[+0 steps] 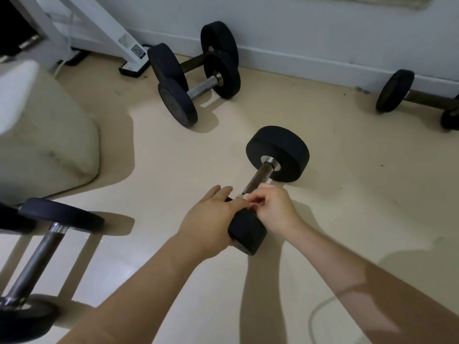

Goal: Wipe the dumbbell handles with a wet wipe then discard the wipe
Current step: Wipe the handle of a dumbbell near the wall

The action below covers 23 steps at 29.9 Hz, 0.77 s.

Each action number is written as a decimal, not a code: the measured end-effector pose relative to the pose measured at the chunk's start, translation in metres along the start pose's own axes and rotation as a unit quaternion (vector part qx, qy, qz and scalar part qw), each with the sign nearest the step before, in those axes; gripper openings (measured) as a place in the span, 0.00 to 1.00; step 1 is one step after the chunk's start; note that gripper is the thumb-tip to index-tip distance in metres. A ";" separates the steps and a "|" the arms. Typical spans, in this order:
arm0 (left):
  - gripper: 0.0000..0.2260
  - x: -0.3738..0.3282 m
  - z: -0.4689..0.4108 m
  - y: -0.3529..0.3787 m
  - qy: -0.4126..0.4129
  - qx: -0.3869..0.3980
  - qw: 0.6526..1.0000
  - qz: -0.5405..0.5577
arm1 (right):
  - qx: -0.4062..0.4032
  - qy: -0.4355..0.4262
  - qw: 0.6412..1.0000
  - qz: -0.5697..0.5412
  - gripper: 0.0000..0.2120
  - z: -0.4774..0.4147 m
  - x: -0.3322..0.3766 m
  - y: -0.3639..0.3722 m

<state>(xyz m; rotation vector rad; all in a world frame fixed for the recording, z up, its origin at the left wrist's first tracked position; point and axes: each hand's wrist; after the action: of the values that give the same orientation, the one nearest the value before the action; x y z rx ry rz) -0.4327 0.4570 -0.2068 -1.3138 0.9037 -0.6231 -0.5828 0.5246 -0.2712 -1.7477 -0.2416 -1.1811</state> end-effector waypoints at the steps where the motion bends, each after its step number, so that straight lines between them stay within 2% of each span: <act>1: 0.33 0.001 0.004 0.001 -0.023 -0.002 1.000 0.010 | -0.002 -0.012 1.000 0.008 0.04 -0.005 0.001 0.000; 5: 0.40 -0.004 0.022 0.003 -0.098 -0.016 0.994 0.050 | -0.166 0.055 0.985 -0.005 0.03 -0.050 0.000 0.003; 6: 0.42 -0.004 0.024 0.003 -0.123 -0.020 0.990 0.065 | -0.171 0.061 0.983 -0.006 0.04 -0.047 0.003 0.009; 10: 0.47 0.008 0.020 0.010 -0.167 -0.059 0.982 0.064 | -0.048 -0.004 0.999 0.021 0.03 -0.017 0.014 0.021; 13: 0.49 0.027 0.014 0.011 -0.178 -0.065 0.977 0.093 | -0.126 0.034 0.990 0.062 0.02 -0.058 0.009 0.011; 15: 0.50 0.041 0.012 0.011 -0.198 -0.043 0.971 0.130 | -0.143 0.045 0.985 0.089 0.02 -0.066 0.018 0.015; 18: 0.50 0.064 0.002 0.009 -0.219 -0.009 0.955 0.199 | -0.027 0.002 0.992 0.127 0.03 -0.043 0.047 0.034; 20: 0.49 0.077 -0.003 0.006 -0.245 0.012 0.944 0.222 | 0.045 -0.029 0.983 0.176 0.03 -0.043 0.066 0.034; 22: 0.43 0.070 0.002 0.002 -0.249 0.004 0.951 0.182 | 0.033 -0.035 0.976 0.213 0.03 -0.058 0.078 0.020; 23: 0.38 0.060 0.009 0.001 -0.227 -0.036 0.962 0.145 | 0.003 -0.027 0.976 0.215 0.02 -0.062 0.082 0.012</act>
<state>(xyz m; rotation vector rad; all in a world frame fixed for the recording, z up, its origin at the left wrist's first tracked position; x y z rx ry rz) -0.3936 0.4124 -0.2200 -1.2848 0.7211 -0.0517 -0.5711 0.4420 -0.2095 -1.7182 0.1000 -0.8173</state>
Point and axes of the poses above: each hand's wrist, its own z-axis away from the middle knuckle, its own y-axis out of the palm, x = y × z, and after that the axes turned 15 degrees about -x, right-handed
